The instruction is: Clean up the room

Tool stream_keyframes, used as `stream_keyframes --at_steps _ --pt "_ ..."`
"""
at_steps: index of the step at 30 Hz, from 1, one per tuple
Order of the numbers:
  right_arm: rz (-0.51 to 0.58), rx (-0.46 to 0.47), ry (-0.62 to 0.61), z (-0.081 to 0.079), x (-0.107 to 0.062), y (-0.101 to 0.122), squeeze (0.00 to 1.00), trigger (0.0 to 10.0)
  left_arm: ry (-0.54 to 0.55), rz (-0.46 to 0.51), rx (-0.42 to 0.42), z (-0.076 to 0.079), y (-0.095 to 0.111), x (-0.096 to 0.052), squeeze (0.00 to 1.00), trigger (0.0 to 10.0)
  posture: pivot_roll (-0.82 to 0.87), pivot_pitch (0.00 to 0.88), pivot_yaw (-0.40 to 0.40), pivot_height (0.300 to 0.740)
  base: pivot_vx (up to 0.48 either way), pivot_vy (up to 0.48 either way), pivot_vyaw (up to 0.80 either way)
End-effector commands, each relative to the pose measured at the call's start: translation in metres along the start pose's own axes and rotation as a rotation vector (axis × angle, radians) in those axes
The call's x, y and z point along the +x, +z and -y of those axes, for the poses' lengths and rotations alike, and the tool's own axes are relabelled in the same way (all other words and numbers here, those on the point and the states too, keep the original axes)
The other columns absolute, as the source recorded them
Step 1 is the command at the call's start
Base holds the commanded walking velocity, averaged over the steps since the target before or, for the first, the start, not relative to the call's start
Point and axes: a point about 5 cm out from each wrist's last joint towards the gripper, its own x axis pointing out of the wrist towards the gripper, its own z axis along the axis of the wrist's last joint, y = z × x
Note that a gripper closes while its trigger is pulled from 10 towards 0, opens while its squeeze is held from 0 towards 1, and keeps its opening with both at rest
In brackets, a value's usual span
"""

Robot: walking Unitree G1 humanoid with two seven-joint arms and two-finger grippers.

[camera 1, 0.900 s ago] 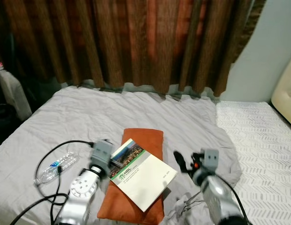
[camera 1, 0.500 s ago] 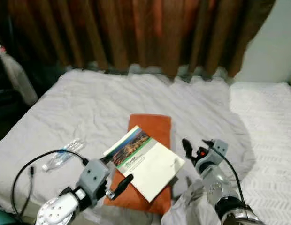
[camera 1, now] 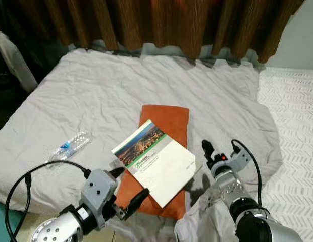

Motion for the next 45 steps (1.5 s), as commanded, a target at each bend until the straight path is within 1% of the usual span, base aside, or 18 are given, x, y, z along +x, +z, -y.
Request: stream_keyframes --at_steps 1,4,6,7,9,13,18,21,24,26,33,37,38,39,40,41,45 --pt "-0.014 0.037 -0.009 0.001 0.0 -0.003 0.0 10.0 -0.012 -0.003 0.004 0.006 0.003 -0.002 0.0 10.0 0.25 0.294 0.036 0.74 0.0 0.0 0.0" --pt "-0.052 0.077 0.002 0.001 -0.001 -0.011 0.0 10.0 -0.01 -0.026 -0.008 0.007 0.002 -0.004 0.0 10.0 0.25 0.293 0.032 0.74 0.0 0.0 0.0" --pt "-0.067 0.077 0.008 0.001 -0.002 -0.013 0.0 10.0 -0.009 -0.03 -0.009 0.007 0.002 -0.005 0.0 10.0 0.25 0.293 0.032 0.74 0.0 0.0 0.0" --pt "-0.097 0.075 0.016 0.001 -0.003 -0.02 0.0 10.0 -0.009 -0.037 -0.01 0.007 0.001 -0.005 0.0 10.0 0.25 0.284 0.028 0.74 0.0 0.0 0.0" --pt "-0.116 0.081 0.018 0.002 -0.005 -0.025 0.0 10.0 -0.009 -0.04 -0.01 0.007 0.0 -0.004 0.0 10.0 0.25 0.279 0.027 0.74 0.0 0.0 0.0" --pt "-0.129 0.095 0.035 0.002 -0.006 -0.029 0.0 10.0 -0.01 -0.04 -0.007 0.007 0.001 -0.003 0.0 10.0 0.25 0.272 0.023 0.74 0.0 0.0 0.0" --pt "-0.121 0.026 0.095 -0.002 -0.005 -0.026 0.0 10.0 -0.006 -0.041 0.005 0.006 0.001 -0.002 0.0 10.0 0.26 0.26 0.016 0.74 0.0 0.0 0.0" --pt "-0.159 -0.012 0.073 0.007 -0.01 -0.033 0.0 10.0 -0.003 -0.045 0.003 0.007 -0.001 -0.002 0.0 10.0 0.25 0.25 0.012 0.74 0.0 0.0 0.0" --pt "-0.167 -0.013 0.065 0.009 -0.011 -0.035 0.0 10.0 -0.003 -0.046 0.002 0.007 -0.001 -0.002 0.0 10.0 0.25 0.248 0.013 0.74 0.0 0.0 0.0" --pt "-0.192 0.006 0.062 0.009 -0.014 -0.044 0.0 10.0 -0.004 -0.046 0.004 0.006 -0.002 0.0 0.0 10.0 0.25 0.239 0.016 0.74 0.0 0.0 0.0" --pt "-0.246 0.08 0.038 0.01 -0.017 -0.056 0.0 10.0 -0.008 -0.041 0.013 0.005 -0.001 0.003 0.0 10.0 0.25 0.227 0.016 0.74 0.0 0.0 0.0" --pt "-0.291 0.096 0.042 0.007 -0.019 -0.066 0.0 10.0 -0.007 -0.034 0.017 0.003 0.0 0.006 0.0 10.0 0.24 0.224 0.013 0.74 0.0 0.0 0.0" --pt "-0.3 0.092 0.049 0.004 -0.019 -0.069 0.0 4.1 -0.007 -0.032 0.018 0.003 0.0 0.006 0.0 10.0 0.24 0.226 0.014 0.74 0.0 0.0 0.0" --pt "-0.306 0.09 0.054 0.003 -0.019 -0.071 0.0 4.1 -0.007 -0.031 0.018 0.003 0.0 0.007 0.0 10.0 0.24 0.226 0.014 0.74 0.0 0.0 0.0" --pt "-0.306 0.096 0.056 0.001 -0.019 -0.072 0.0 0.0 -0.007 -0.03 0.018 0.003 0.0 0.007 0.0 10.0 0.24 0.227 0.014 0.74 0.0 0.0 0.0" --pt "-0.301 0.115 0.058 -0.002 -0.018 -0.073 0.0 0.0 -0.009 -0.029 0.018 0.004 0.0 0.008 0.0 10.0 0.24 0.228 0.014 0.74 0.0 0.0 0.0" --pt "-0.3 0.138 0.058 -0.005 -0.017 -0.073 0.0 0.0 -0.01 -0.024 0.017 0.004 0.0 0.01 0.0 10.0 0.24 0.226 0.012 0.74 0.0 0.0 0.0"
